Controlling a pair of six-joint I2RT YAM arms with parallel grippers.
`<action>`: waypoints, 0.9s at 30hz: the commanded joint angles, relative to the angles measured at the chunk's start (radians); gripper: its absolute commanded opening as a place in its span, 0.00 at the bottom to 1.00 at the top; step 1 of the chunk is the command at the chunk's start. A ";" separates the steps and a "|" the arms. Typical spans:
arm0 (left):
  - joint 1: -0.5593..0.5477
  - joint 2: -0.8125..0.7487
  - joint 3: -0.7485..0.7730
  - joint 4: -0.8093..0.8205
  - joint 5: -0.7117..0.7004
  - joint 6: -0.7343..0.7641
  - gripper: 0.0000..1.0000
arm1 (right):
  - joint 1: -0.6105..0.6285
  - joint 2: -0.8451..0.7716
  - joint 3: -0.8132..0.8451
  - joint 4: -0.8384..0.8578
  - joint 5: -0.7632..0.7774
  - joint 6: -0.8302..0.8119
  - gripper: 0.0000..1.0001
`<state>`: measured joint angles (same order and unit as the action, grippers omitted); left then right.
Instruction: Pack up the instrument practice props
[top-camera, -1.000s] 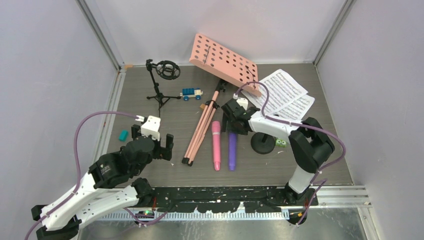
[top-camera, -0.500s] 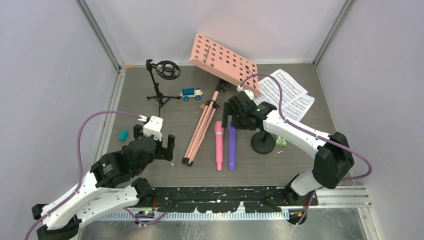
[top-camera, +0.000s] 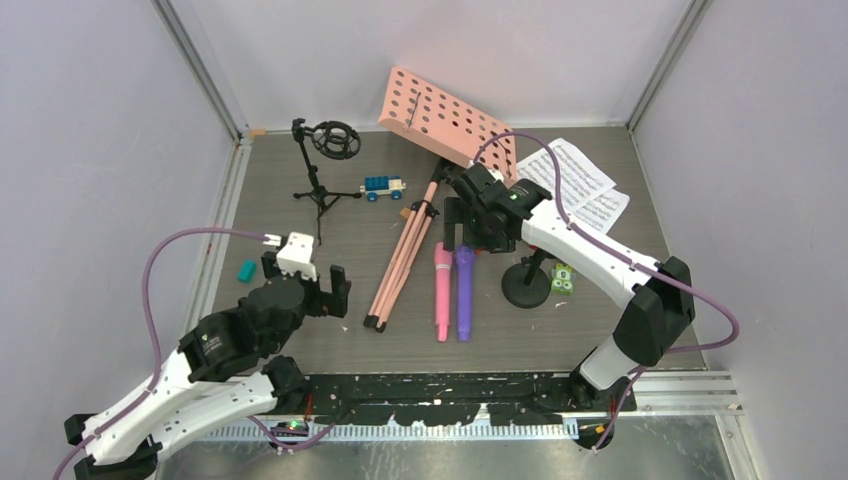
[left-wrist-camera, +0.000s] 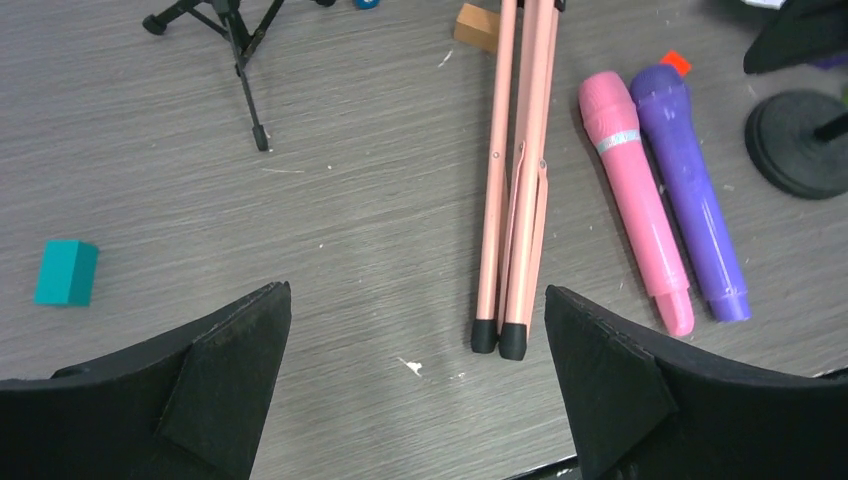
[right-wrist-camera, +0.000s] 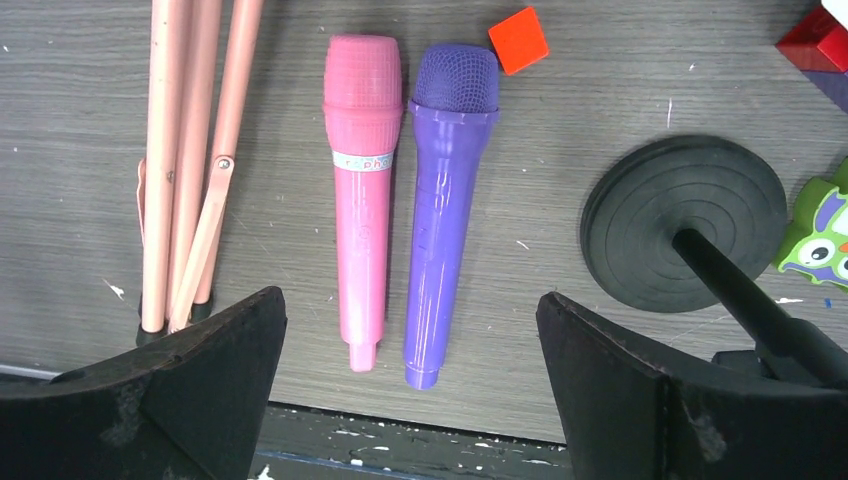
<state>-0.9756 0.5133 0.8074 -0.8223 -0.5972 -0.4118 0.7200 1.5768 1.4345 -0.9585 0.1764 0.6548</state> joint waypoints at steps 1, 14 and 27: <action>0.000 -0.023 0.012 0.040 -0.092 -0.091 1.00 | 0.005 -0.096 0.065 0.001 0.004 -0.018 1.00; 0.001 -0.055 0.057 -0.019 -0.081 -0.019 1.00 | 0.006 -0.583 0.118 -0.062 0.213 -0.207 1.00; 0.000 -0.066 0.132 -0.119 -0.220 -0.098 1.00 | 0.006 -1.208 -0.318 0.193 0.365 -0.287 1.00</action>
<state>-0.9760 0.4789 0.9226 -0.9211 -0.7376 -0.4740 0.7227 0.4458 1.1969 -0.8825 0.4698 0.4114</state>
